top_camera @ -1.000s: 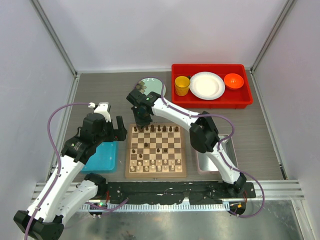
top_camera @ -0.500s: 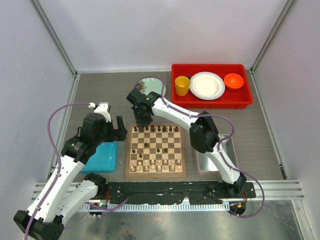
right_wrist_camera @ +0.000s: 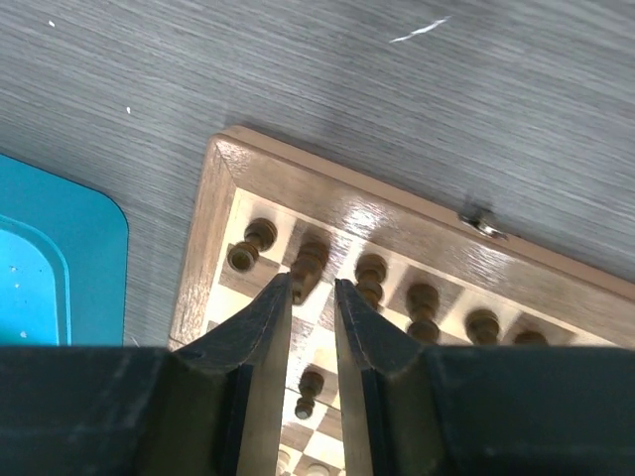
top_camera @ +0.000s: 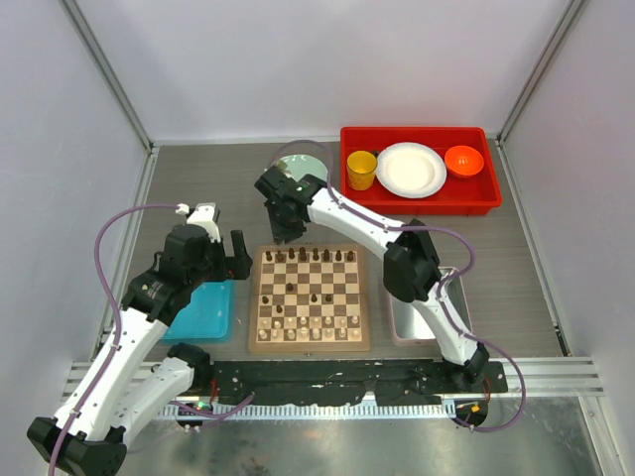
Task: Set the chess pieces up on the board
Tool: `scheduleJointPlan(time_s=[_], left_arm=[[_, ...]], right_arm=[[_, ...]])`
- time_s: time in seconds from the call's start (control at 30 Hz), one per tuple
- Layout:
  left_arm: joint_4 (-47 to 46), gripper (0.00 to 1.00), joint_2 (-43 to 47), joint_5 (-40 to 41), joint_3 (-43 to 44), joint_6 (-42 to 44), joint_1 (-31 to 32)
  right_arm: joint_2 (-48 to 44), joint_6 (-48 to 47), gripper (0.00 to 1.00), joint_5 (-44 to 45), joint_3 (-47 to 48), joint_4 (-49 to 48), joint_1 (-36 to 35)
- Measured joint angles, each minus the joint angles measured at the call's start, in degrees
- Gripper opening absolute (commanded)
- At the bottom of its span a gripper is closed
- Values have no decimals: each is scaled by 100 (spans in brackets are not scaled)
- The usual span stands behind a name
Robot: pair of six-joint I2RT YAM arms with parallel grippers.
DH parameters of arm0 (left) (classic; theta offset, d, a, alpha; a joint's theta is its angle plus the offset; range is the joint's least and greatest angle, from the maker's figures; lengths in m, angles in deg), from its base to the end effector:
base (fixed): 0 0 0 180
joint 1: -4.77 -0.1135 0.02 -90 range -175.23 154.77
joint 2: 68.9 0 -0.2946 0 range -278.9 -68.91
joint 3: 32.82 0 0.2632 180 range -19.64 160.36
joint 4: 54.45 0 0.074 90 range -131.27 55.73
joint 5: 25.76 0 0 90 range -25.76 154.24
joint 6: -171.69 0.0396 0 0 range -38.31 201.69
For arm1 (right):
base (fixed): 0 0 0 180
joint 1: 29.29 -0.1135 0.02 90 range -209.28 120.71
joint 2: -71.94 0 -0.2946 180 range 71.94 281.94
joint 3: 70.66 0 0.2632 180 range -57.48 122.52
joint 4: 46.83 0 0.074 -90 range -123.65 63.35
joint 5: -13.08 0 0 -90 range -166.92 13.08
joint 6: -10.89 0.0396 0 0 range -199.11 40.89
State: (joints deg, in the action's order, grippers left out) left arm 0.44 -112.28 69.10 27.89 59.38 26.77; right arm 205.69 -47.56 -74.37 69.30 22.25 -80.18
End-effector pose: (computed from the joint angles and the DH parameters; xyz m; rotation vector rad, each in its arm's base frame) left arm 0.1376 -0.0520 0.3251 -0.0530 2.2432 -0.3285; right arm 0.3402 0.4157 0.2537 -0.4442 2.6941 0.3884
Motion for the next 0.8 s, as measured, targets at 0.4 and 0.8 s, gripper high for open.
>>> scheduleJointPlan(time_s=[0.4, 0.8], left_arm=[[-20, 100, -11, -4, 0, 2, 0], [-37, 100, -125, -42, -2, 2, 0]], right_arm=[[-4374, 476, 30, 1147, -4127, -374, 1268], [-6487, 984, 33, 1163, -7519, -146, 2688]])
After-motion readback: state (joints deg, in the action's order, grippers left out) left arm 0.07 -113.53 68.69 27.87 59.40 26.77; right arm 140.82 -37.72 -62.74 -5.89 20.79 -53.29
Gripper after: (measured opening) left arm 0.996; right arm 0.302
